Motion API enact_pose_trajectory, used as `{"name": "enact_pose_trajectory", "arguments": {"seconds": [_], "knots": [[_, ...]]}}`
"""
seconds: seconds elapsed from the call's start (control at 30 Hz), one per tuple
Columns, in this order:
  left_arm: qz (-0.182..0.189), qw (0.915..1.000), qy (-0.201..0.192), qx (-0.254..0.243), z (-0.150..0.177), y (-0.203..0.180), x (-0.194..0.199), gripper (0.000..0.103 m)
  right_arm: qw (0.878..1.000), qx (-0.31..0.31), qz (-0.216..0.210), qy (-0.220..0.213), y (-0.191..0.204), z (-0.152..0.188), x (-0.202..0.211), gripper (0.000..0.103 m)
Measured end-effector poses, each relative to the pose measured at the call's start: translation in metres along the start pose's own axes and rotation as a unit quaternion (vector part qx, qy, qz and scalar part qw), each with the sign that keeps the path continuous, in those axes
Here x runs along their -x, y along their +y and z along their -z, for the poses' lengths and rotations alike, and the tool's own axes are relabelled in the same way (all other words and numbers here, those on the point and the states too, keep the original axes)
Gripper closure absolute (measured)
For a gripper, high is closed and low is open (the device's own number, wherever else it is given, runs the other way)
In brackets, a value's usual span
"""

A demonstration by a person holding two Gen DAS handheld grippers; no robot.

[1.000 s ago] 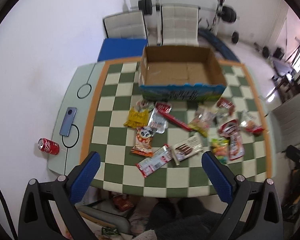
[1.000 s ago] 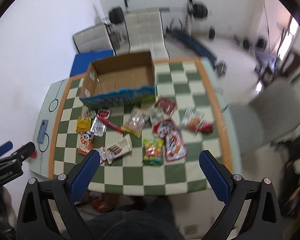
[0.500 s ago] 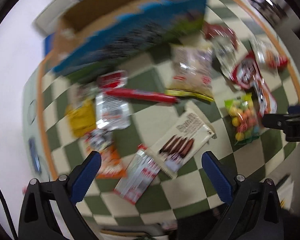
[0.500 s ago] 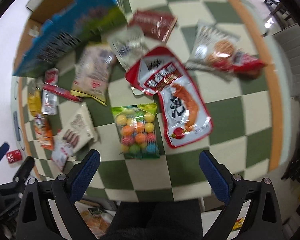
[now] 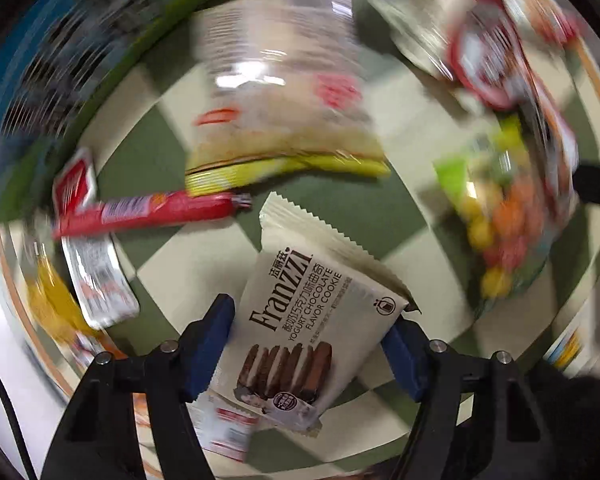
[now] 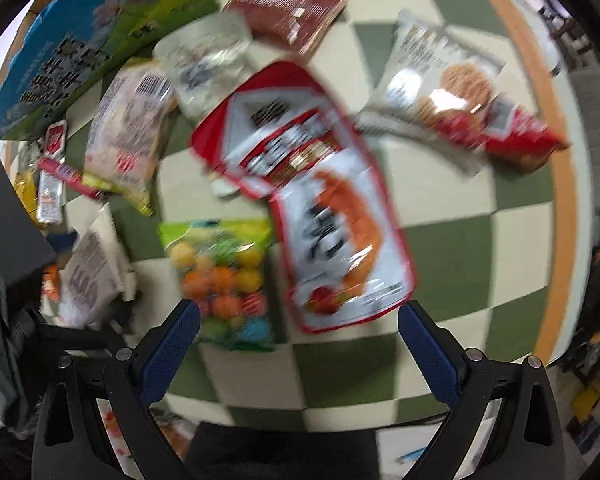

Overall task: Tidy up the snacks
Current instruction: 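Grasp the Franzzi cookie pack with left tool while right tool grasps the red duck-neck pouch, then carry both packs into the cardboard box and open both tools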

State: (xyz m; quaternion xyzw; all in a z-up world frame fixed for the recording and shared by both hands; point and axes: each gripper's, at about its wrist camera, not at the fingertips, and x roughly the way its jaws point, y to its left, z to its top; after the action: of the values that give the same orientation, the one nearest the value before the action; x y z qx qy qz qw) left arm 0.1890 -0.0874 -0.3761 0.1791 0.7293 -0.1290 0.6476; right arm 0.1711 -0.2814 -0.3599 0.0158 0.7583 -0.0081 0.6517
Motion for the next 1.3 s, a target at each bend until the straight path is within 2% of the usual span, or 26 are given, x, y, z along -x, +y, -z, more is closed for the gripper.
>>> {"name": "enact_pose_trajectory", "arguments": {"seconds": [0.03, 0.1, 0.17, 0.23, 0.33, 0.43, 0.63, 0.7, 0.77, 0.8, 0.83, 0.9, 1.03, 1.13, 1.17, 1.2, 1.3], "knots": [[0.013, 0.9994, -0.001, 0.031, 0.0, 0.007, 0.001, 0.034, 1.0, 0.001, 0.006, -0.005, -0.003, -0.003, 0.001, 0.002], [0.041, 0.9928, 0.009, 0.112, 0.003, 0.023, 0.002, 0.034, 1.0, 0.004, 0.014, -0.012, -0.013, -0.013, 0.002, 0.002], [0.069, 0.9787, 0.023, 0.192, 0.009, 0.038, -0.002, 0.034, 1.0, 0.013, 0.019, -0.016, -0.019, -0.024, 0.001, 0.002], [0.09, 0.9642, 0.036, 0.247, 0.015, 0.047, -0.008, 0.034, 0.999, 0.036, 0.028, -0.017, -0.02, -0.034, -0.003, 0.002], [0.111, 0.9515, 0.042, 0.284, 0.022, 0.052, -0.016, 0.034, 0.996, 0.07, 0.044, -0.009, -0.02, -0.047, -0.014, 0.002], [0.103, 0.9524, 0.039, 0.284, 0.027, 0.055, -0.015, 0.034, 0.994, 0.095, 0.044, 0.007, -0.022, -0.058, -0.027, 0.002], [0.066, 0.9664, 0.04, 0.245, 0.021, 0.014, -0.017, 0.034, 0.993, 0.1, 0.066, 0.017, -0.027, -0.069, -0.042, 0.002], [0.061, 0.9673, 0.037, 0.243, 0.024, 0.004, -0.019, 0.034, 0.993, 0.098, 0.065, 0.016, -0.028, -0.071, -0.041, 0.003], [0.061, 0.9668, 0.034, 0.246, 0.024, -0.003, -0.019, 0.04, 0.993, 0.101, 0.066, 0.008, -0.024, -0.069, -0.04, 0.007], [0.058, 0.9663, 0.031, 0.249, 0.026, -0.006, -0.019, 0.04, 0.992, 0.103, 0.066, 0.004, -0.017, -0.066, -0.039, 0.011], [0.053, 0.9665, 0.032, 0.249, 0.012, -0.004, -0.007, 0.04, 0.992, 0.108, 0.066, -0.002, -0.005, -0.065, -0.042, 0.015], [0.044, 0.9661, 0.03, 0.252, 0.01, -0.01, -0.006, 0.041, 0.991, 0.116, 0.066, -0.014, 0.001, -0.059, -0.032, 0.038], [0.038, 0.9626, 0.027, 0.267, 0.01, -0.022, -0.001, 0.041, 0.988, 0.129, 0.077, -0.026, 0.005, -0.059, -0.017, 0.046], [0.038, 0.9594, 0.021, 0.279, 0.019, -0.027, 0.007, 0.041, 0.99, 0.128, 0.055, -0.029, 0.004, -0.057, -0.004, 0.055], [0.037, 0.9587, 0.017, 0.282, 0.021, -0.03, 0.011, 0.041, 0.991, 0.124, 0.046, -0.031, 0.003, -0.057, 0.003, 0.071], [0.039, 0.9573, 0.012, 0.286, 0.023, -0.035, 0.015, 0.041, 0.991, 0.123, 0.04, -0.031, 0.005, -0.058, 0.009, 0.075], [0.047, 0.9547, 0.005, 0.294, 0.027, -0.044, 0.023, 0.041, 0.992, 0.123, 0.016, -0.024, 0.006, -0.059, 0.024, 0.078]]}}
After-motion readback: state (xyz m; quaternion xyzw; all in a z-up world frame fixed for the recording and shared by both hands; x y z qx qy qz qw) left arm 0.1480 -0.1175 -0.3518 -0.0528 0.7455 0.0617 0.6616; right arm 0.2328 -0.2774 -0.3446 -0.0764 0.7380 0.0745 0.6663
